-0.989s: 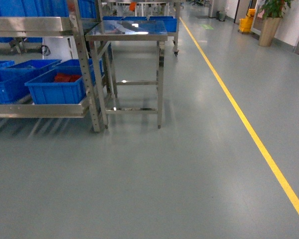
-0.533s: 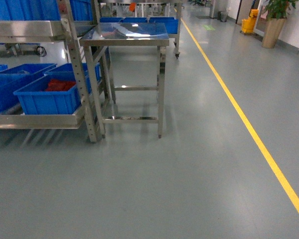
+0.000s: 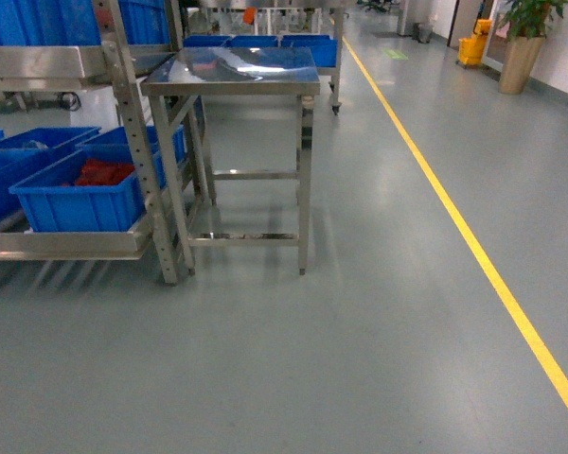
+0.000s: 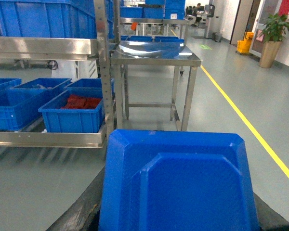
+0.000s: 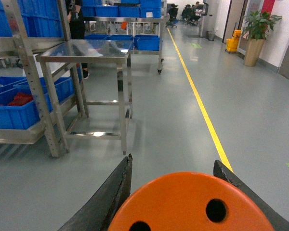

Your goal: Sort blue parts and orange caps into right shelf containers

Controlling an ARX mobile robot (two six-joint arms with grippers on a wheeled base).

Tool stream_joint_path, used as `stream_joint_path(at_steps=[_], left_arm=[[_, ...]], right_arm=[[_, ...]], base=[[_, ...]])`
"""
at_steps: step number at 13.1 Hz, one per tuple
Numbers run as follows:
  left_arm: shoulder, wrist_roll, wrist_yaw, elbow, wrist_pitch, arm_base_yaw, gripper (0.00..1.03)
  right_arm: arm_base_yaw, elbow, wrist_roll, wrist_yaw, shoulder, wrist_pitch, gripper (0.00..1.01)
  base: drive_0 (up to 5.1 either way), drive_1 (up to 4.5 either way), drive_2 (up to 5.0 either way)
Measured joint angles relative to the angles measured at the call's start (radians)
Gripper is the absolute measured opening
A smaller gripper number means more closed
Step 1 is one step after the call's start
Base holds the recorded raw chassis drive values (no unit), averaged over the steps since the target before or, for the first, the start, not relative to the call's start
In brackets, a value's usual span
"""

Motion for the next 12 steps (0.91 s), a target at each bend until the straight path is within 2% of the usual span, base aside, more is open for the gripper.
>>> stream_joint_path(at_steps=[12], left_arm=[[0.000, 0.000, -0.001, 0.000, -0.002, 0.000, 0.44]], right_arm=[[0.000, 0.000, 0.000, 0.000, 0.000, 0.000, 0.44]], base=[[0.1, 4.35, -4.3]])
